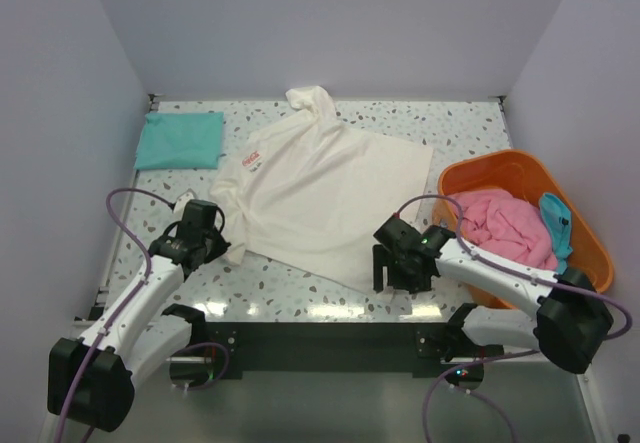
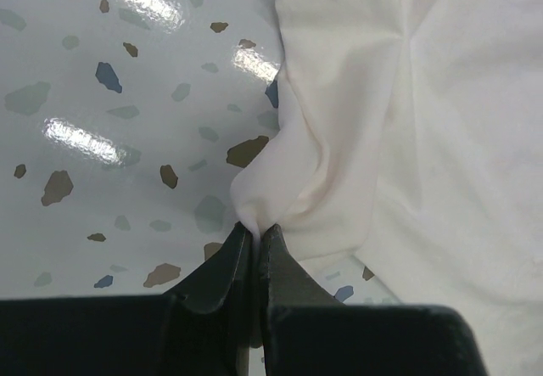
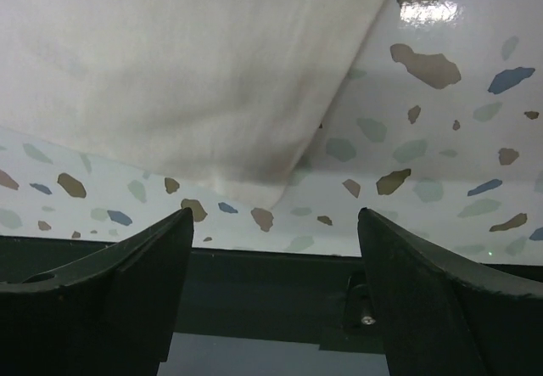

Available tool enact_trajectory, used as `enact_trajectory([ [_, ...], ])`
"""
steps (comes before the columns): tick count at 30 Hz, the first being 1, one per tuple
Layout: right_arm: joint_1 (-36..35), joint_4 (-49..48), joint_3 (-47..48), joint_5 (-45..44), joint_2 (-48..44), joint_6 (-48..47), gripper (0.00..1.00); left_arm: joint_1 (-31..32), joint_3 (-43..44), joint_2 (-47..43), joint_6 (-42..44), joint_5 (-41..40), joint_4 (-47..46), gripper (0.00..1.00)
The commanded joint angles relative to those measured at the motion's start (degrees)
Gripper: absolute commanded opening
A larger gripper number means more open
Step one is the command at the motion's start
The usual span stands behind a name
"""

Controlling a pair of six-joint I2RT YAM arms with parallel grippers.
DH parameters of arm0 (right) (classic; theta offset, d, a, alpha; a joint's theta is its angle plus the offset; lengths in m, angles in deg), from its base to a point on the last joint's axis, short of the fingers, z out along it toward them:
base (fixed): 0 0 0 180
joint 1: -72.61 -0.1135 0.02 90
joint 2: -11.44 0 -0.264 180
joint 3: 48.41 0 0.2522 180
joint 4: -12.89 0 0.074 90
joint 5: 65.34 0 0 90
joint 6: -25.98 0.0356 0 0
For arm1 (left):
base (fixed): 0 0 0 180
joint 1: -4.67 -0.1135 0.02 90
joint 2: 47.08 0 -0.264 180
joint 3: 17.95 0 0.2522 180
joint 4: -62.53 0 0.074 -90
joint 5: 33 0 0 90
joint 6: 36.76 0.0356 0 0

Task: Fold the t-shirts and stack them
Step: Flatten the tshirt out

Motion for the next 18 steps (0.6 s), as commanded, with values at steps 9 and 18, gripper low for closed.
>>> enact_trajectory([
  [9, -1.98, -10.49, -2.83, -0.96, 7.35, 9.2, 0.59, -0.13, -1.02, -0.6, 1.49, 1.04, -3.3, 0.0],
  [18, -2.42, -10.94, -6.53, -1.04, 9.27, 11.92, 0.33, -0.13, -1.37, 0.63, 0.61, 0.77, -2.33, 0.0],
])
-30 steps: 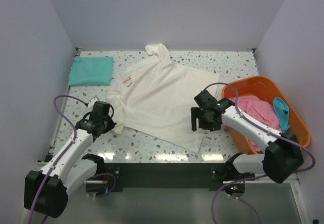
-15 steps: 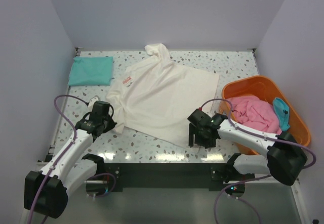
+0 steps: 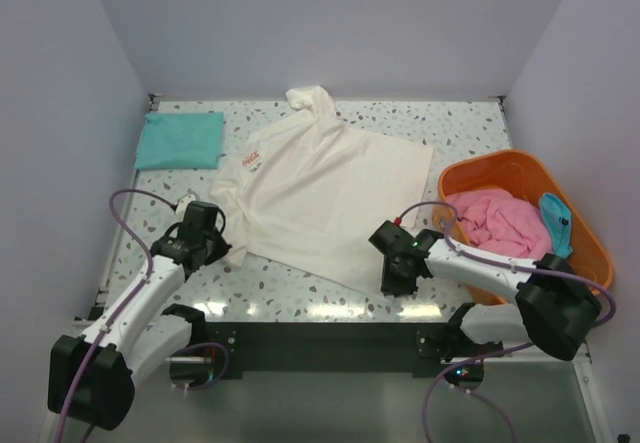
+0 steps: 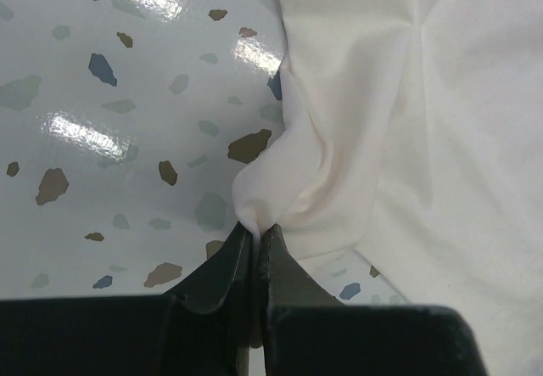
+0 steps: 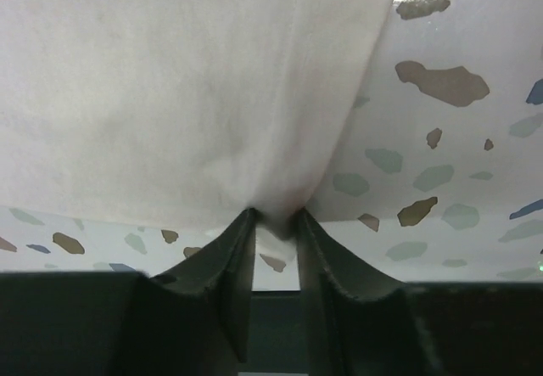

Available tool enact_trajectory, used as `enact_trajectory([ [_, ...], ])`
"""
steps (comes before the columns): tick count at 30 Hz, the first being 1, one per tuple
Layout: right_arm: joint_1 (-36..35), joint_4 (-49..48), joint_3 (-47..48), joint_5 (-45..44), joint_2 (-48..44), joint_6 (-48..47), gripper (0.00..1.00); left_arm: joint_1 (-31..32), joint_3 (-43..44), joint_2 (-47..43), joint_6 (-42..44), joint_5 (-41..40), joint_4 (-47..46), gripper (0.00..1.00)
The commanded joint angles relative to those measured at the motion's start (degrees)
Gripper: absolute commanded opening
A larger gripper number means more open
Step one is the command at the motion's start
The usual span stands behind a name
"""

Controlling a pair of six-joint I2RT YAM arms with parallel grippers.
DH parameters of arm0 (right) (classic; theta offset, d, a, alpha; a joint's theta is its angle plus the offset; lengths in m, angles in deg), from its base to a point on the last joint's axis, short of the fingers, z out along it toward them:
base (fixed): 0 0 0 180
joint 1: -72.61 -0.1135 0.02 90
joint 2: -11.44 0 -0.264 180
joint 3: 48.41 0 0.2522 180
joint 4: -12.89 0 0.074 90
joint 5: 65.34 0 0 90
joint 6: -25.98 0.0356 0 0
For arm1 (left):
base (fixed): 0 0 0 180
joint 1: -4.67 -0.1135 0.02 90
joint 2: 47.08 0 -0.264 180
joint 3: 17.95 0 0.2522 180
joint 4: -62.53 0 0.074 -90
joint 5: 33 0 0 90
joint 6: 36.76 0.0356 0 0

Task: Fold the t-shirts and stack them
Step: Flatten the tshirt out

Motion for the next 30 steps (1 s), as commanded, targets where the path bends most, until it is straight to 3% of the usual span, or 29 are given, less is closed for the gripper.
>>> enact_trajectory([
  [1, -0.63, -2.52, -2.18, -0.98, 2.77, 3.22, 0.25, -0.13, -0.3, 0.33, -0.17, -0.14, -1.35, 0.0],
  [2, -0.63, -2.43, -1.91, -1.33, 3.03, 3.14, 0.11, -0.13, -0.12, 0.24, -0.17, -0.14, -1.18, 0.0],
  [4, -0.63, -1.91, -0.43, -3.6, 3.47, 2.79, 0.0, -0.13, 0.49, 0.16, -0.17, -0.14, -0.48, 0.0],
  [11, -0.63, 7.4, 7.22, -12.4, -2.84, -0.54, 0.0, -0.13, 4.35, -3.26, 1.05, 1.69, 1.46, 0.0],
  [15, -0.63, 9.96, 17.84, -18.89, -10.13, -7.04, 0.0, -0.13, 12.95, -5.55, 3.07, 2.32, 2.87, 0.0],
  [21, -0.54, 8.39, 40.93, -26.29, -16.38, -16.09, 0.0, -0.13, 37.96, -6.53, 5.8, 0.2, 1.56, 0.0],
  [26, -0.54, 6.8, 56.07, -24.98, -17.71, -22.69, 0.0, -0.13, 56.54, -5.03, 10.45, -0.23, 1.2, 0.0],
  [30, -0.54, 6.71, 69.94, -18.93, -18.06, -27.0, 0.0, -0.13, 74.09, -3.1, 14.67, -0.15, 2.6, 0.0],
])
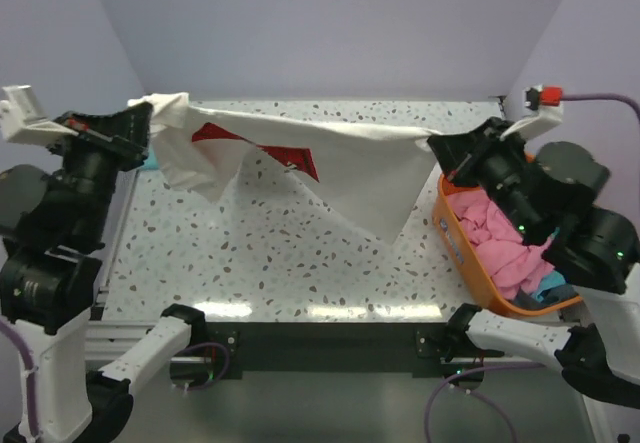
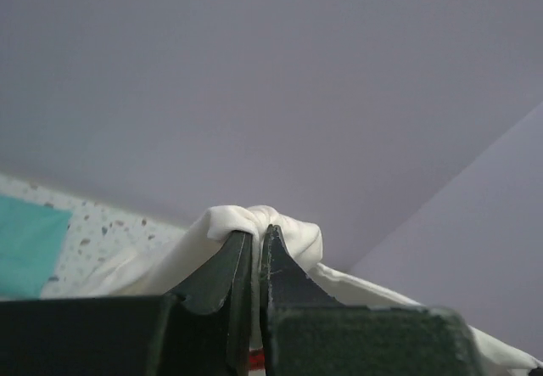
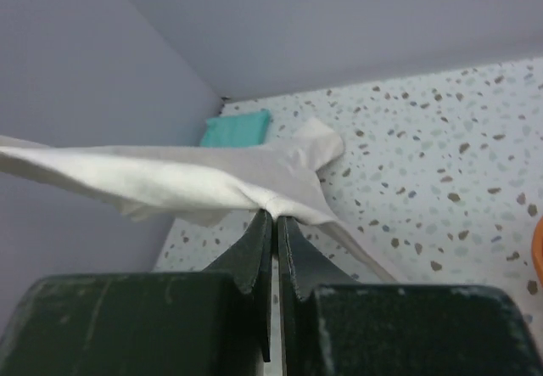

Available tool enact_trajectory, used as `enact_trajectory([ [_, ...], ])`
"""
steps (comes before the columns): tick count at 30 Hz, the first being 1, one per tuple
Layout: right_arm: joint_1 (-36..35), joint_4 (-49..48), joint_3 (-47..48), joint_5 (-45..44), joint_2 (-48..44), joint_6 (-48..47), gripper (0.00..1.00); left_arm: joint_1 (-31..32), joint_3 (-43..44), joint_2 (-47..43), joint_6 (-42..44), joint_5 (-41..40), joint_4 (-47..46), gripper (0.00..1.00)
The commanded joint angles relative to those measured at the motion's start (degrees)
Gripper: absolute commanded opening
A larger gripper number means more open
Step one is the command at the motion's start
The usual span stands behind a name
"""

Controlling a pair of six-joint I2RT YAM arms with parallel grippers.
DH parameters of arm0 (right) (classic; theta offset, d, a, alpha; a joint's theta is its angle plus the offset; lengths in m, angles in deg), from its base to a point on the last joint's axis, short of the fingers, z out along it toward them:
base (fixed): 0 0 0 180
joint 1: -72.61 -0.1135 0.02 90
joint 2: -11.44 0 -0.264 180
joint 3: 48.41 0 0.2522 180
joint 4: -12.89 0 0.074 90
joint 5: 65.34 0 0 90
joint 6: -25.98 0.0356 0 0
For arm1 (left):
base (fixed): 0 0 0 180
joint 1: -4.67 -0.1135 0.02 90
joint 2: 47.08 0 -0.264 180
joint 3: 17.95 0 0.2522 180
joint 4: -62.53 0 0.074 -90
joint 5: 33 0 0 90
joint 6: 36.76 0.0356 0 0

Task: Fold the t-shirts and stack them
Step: Flatten the tshirt out

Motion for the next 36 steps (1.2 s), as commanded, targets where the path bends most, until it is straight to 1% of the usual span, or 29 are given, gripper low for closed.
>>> enact_trajectory([
  [1, -0.02, -0.72, 10.19, 7.49, -0.53, -6.37, 0.0, -0.13, 12.87, 1.03, 5.95, -0.8, -0.48, 0.0],
  [3, -0.1, -0.55, 15.19, 11.56, -0.53, -6.55, 0.0, -0.13, 18.75, 1.74, 6.92, -0.28, -1.0, 0.0],
  [4, -0.11, -0.37, 16.44, 15.67, -0.53, -6.55, 0.0, -0.13, 20.61, 1.74, 7.37, 1.03, -1.26, 0.0],
  [6, -0.11, 0.07, 19.34, 19.03, -0.62, -6.03, 0.0, -0.13, 25.17, 2.0, 8.68, 3.14, -2.05, 0.0],
  [8, -0.02, 0.77, 20.67, 21.32, -0.79, -5.77, 0.0, -0.13, 28.09, 2.79, 8.95, 4.82, -1.97, 0.0],
  [10, -0.1, 0.69, 20.94, 20.99, -1.75, -5.5, 0.0, -0.13, 30.38, 3.32, 9.22, 5.61, -1.88, 0.0],
  [14, -0.11, 1.3, 19.71, 13.88, -2.02, -6.72, 0.0, -0.13, 29.07, 5.43, 9.57, 4.56, -2.58, 0.0],
  [16, -0.11, 1.91, 18.74, 4.85, -1.06, -7.69, 0.0, -0.13, 26.53, 7.79, 9.83, 2.99, -3.28, 0.0],
  [17, -0.11, 2.18, 18.13, -3.11, 0.68, -8.22, 0.0, -0.13, 23.47, 8.5, 10.09, 2.46, -4.59, 0.0],
  [19, -0.11, 2.79, 16.64, -10.27, 2.63, -8.75, 0.0, -0.13, 19.77, 11.21, 10.71, -0.16, -5.83, 0.0],
  [20, -0.02, 2.53, 13.76, -14.05, 4.64, -9.36, 0.0, -0.13, 17.49, 12.01, 11.23, -0.71, -7.75, 0.0],
  [21, -0.1, 2.1, 11.9, -19.92, 5.61, -9.63, 0.0, -0.13, 12.33, 12.81, 12.11, -1.5, -8.55, 0.0],
  [22, -0.02, 0.35, 9.88, -23.28, 6.67, -9.63, 0.0, -0.13, 9.58, 14.55, 11.94, -4.2, -9.34, 0.0],
  [23, 0.33, -1.15, 4.82, -25.14, 8.24, -10.5, 0.0, -0.13, 3.29, 15.35, 12.46, -5.27, -12.31, 0.0],
  [24, 3.38, -4.55, 2.16, -24.46, 9.3, -10.86, 0.0, -0.22, -0.08, 16.06, 12.38, -7.37, -14.17, 0.0],
  [25, 6.54, -5.89, -0.13, -20.63, 10.27, -10.34, 0.0, -0.22, -3.33, 18.07, 12.38, -8.35, -16.19, 0.0],
  [26, 10.84, -7.47, -4.68, -15.2, 11.33, -9.29, 0.0, -0.31, -9.45, 19.39, 13.42, -8.71, -21.78, 0.0],
  [27, 17.84, -11.4, -6.81, -10.01, 14.56, -8.41, 0.0, -0.48, -11.86, 20.97, 13.35, -8.71, -24.44, 0.0],
  [28, 19.74, -14.84, -8.92, -5.43, 16.24, -10.14, 0.0, -0.66, -13.8, 25.42, 13.96, -8.1, -27.17, 0.02],
  [29, 21.24, -18.0, -11.38, -3.47, 18.87, -10.51, 0.0, -0.75, -16.78, 28.17, 16.05, -7.49, -33.98, 0.05],
  [30, 23.86, -20.56, -10.88, -1.88, 24.9, -10.6, 0.0, -1.1, -16.98, 35.15, 16.42, -8.09, -36.14, 0.11],
  [31, 25.19, -21.19, -8.01, 2.66, 28.96, -11.73, 0.0, -1.71, -16.12, 39.49, 17.38, -7.49, -38.77, 0.11],
  [32, 26.51, -21.37, -5.89, 4.35, 32.74, -11.57, 0.0, -2.41, -10.89, 44.14, 17.65, -6.26, -38.1, 0.11],
  [33, 29.31, -20.94, -3.35, 7.16, 36.52, -12.0, 0.0, -2.94, -6.75, 53.59, 17.83, -3.29, -36.53, 0.15],
  [34, 30.38, -20.24, -0.36, 11.01, 45.35, -13.05, 0.05, -3.29, -1.83, 58.12, 17.92, -2.74, -32.33, 0.28],
  [35, 31.18, -18.23, 7.5, 13.83, 49.53, -13.15, 0.15, -3.47, 8.4, 62.25, 17.74, -2.82, -25.07, 0.44],
  [36, 32.58, -12.21, 12.54, 16.56, 54.35, -13.84, 0.41, -3.38, 12.42, 65.6, 18.26, -3.17, -22.73, 0.85],
])
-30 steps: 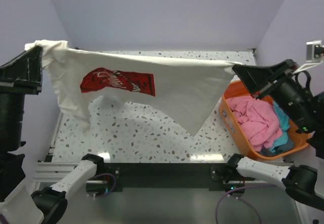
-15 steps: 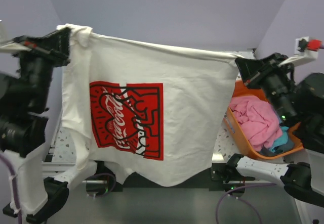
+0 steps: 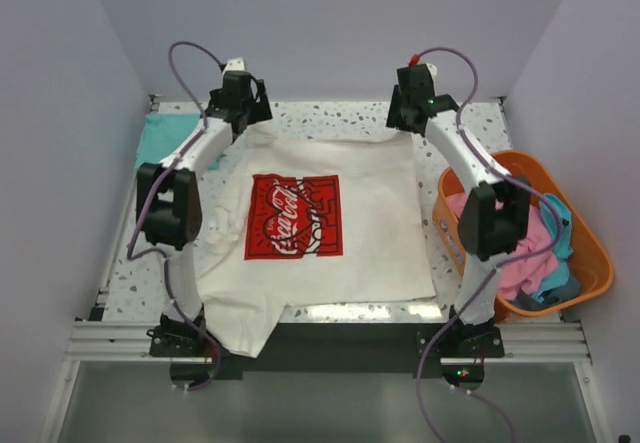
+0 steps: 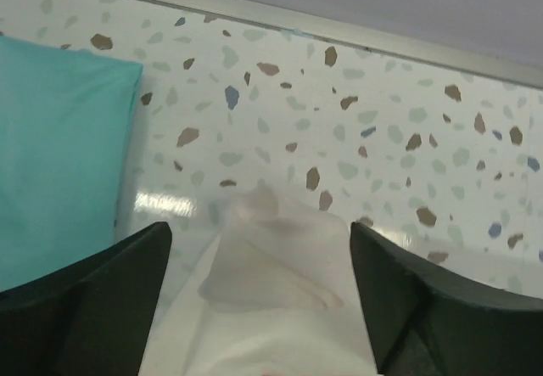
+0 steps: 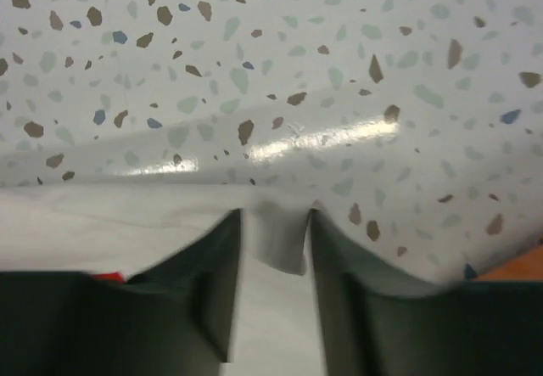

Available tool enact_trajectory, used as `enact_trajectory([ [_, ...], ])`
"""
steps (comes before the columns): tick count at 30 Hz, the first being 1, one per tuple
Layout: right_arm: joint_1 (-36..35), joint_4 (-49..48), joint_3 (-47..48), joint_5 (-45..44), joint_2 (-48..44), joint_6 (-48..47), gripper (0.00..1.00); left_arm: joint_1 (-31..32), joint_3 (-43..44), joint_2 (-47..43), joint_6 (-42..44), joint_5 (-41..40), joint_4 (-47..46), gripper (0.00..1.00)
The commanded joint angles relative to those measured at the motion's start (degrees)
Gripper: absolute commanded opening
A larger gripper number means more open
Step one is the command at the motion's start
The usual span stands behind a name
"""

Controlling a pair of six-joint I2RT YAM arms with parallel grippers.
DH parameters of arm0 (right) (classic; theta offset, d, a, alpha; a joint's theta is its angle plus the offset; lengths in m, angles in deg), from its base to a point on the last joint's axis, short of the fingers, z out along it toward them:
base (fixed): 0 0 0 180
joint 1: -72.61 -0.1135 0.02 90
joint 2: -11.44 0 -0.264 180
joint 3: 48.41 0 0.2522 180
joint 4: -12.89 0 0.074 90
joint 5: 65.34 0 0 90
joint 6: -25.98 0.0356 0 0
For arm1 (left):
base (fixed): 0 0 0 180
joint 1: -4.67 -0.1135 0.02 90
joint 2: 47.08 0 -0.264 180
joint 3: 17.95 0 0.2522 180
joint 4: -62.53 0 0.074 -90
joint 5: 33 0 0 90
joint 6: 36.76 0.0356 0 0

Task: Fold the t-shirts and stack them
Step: Flatten the tshirt out

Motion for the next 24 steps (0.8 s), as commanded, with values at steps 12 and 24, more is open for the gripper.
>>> enact_trajectory([
  [12, 1.21, -2.71, 2.15, 18.79, 2.53, -0.22, 0.99, -1.35, -3.25, -7.43, 2.89, 4.87, -4.25, 1.0],
  [24, -13.05, -6.06, -30.29, 13.96, -5.92, 10.68, 0.99, -1.35, -29.45, -17.04, -0.98, 8.8, -6.08, 1.0],
])
